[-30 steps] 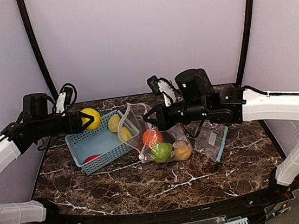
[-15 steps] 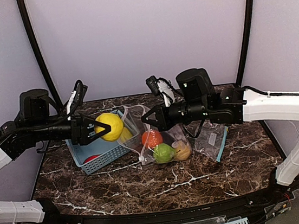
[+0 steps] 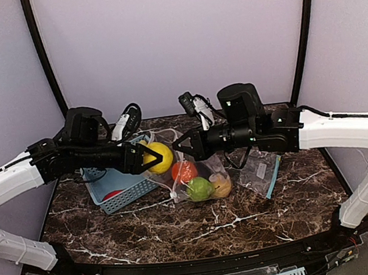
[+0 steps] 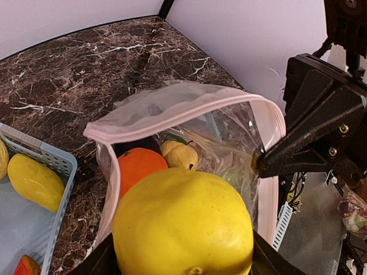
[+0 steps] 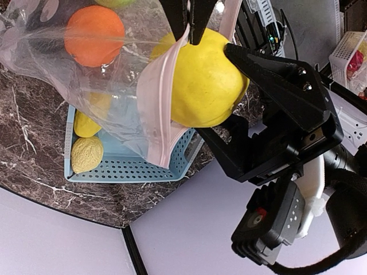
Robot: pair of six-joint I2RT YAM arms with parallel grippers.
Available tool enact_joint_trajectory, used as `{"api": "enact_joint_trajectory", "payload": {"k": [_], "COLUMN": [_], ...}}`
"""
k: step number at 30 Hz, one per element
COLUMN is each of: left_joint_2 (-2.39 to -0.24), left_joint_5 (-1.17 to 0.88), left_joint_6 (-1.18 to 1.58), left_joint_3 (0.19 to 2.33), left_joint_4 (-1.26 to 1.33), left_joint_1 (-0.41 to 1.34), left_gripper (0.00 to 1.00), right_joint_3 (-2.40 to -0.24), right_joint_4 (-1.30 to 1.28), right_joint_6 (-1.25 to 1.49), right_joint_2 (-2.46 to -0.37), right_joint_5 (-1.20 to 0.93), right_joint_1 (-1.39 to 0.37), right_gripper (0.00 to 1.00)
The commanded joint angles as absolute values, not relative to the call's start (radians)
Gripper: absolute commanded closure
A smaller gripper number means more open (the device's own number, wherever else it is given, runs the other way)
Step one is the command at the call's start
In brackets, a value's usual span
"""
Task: Place the food in the zip-top bag and seal the zipper
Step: Place the fake fruit in the zipper food storage bag.
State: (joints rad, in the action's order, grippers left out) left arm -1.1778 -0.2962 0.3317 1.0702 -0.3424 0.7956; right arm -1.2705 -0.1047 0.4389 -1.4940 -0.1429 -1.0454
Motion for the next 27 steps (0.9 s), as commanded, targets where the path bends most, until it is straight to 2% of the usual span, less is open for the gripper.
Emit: {"api": "enact_joint_trajectory", "payload": {"k": [1, 13, 18, 21, 27], "left_joint_2": [-1.212, -1.347, -1.352, -1.347, -1.332], "left_joint_5": [-0.214, -0.047, -0.045, -0.056, -0.07], "left_joint_6": [0.346, 0.309, 0.308, 0.301, 0.299], "left_joint_3": [1.116, 1.171, 1.172, 1.168, 1.152], "left_joint_4": [-0.291, -0.329, -0.324, -0.317, -0.296], "left_joint_1": [0.807, 0.861, 0.861, 0.862, 0.862], "left_gripper": [0.42, 0.4, 0.3, 0.21, 0.14], "right_joint_3": [-1.263, -1.266, -1.263, -1.261, -1.255], "right_joint_4": [-0.051, -0.046, -0.046, -0.045, -0.043], "right_joint_6": [0.432, 0.427, 0.428, 0.427, 0.426], "right_joint_2": [-1.469, -1.473, -1.474, -1.474, -1.47], "right_joint_5": [-0.16, -0.153, -0.144, -0.14, -0.133], "right_joint_1": [-1.046, -1.047, -1.048, -1.047, -1.047], "right_gripper": [1.0, 1.0, 1.0, 1.0, 1.0]}}
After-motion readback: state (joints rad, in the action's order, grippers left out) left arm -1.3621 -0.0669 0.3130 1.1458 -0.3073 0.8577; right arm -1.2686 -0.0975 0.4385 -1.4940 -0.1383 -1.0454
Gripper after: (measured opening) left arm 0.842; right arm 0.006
